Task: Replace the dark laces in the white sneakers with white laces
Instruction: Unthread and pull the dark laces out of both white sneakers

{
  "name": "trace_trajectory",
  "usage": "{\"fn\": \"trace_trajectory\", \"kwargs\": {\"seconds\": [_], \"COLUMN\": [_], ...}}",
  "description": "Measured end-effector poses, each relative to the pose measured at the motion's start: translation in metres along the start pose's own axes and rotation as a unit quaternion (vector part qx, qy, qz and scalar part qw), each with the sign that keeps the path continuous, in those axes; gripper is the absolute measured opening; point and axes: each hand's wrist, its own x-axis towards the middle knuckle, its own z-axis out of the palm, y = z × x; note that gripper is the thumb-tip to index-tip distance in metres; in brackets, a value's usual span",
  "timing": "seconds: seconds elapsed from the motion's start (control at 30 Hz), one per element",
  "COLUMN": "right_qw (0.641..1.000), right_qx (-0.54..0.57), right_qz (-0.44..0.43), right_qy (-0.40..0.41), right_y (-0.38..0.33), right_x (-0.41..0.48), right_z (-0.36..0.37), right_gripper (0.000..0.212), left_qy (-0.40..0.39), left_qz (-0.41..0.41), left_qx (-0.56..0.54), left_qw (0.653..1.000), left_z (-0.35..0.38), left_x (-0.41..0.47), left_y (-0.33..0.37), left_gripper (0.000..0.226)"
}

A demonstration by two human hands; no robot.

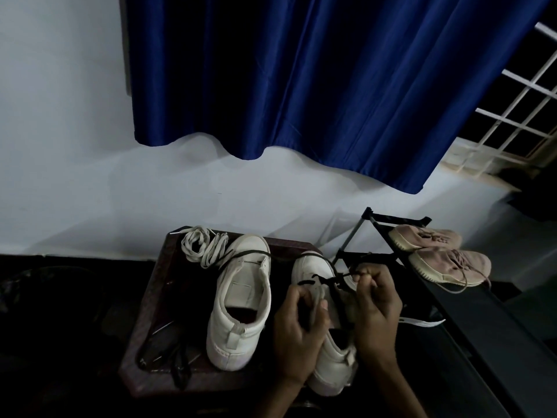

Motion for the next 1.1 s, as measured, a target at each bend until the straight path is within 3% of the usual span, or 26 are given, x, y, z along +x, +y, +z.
{"fn": "trace_trajectory", "kwargs": {"seconds": [0.1,0.2,0.27,0.3,0.4,0.47,0.63,0.7,0.8,0.9,1.1], "right_qw": [0.988,0.892,0.843,0.841,0.896,0.897,0.801,0.819,0.863,0.858,0.849], "right_qx": [-0.139,-0.417,-0.489,-0.486,-0.361,-0.348,-0.485,-0.416,-0.295,-0.333,-0.259], "right_qz": [0.025,0.036,0.031,0.047,0.182,0.189,0.11,0.161,0.233,0.187,0.235], "right_qy": [-0.063,-0.167,-0.221,-0.234,-0.183,-0.198,-0.332,-0.361,-0.337,-0.343,-0.395], "right_y": [-0.002,-0.004,-0.003,-0.001,-0.003,-0.003,-0.002,-0.004,-0.009,0.001,0.003], "right_x": [0.005,0.02,0.021,0.02,0.026,0.034,0.052,0.06,0.058,0.052,0.062], "right_z": [-0.008,-0.011,-0.004,-0.002,-0.003,-0.005,-0.001,-0.002,0.002,0.003,-0.004], "right_gripper": [0.028,0.036,0.026,0.025,0.049,0.06,0.022,0.032,0.053,0.042,0.018], "left_qy": [-0.007,-0.016,-0.034,-0.04,-0.058,-0.065,-0.05,-0.044,-0.037,-0.036,-0.031], "left_qz": [-0.001,0.024,0.037,0.038,0.043,0.045,0.022,0.017,0.017,0.018,0.027], "left_qx": [-0.013,0.006,0.005,0.0,0.005,0.007,0.002,0.004,0.015,0.013,0.016], "left_qw": [1.0,1.0,0.999,0.998,0.997,0.997,0.999,0.999,0.999,0.999,0.999], "left_z": [-0.001,-0.001,-0.002,-0.001,-0.001,-0.001,-0.001,-0.001,-0.001,-0.001,-0.002], "left_x": [0.001,0.003,0.001,0.0,0.0,0.001,-0.001,-0.002,-0.002,-0.003,-0.003], "left_y": [0.006,0.008,0.007,0.007,0.008,0.008,0.006,0.005,0.005,0.006,0.003], "left_gripper": [0.016,0.021,0.022,0.025,0.029,0.025,0.036,0.028,0.018,0.017,0.018]}}
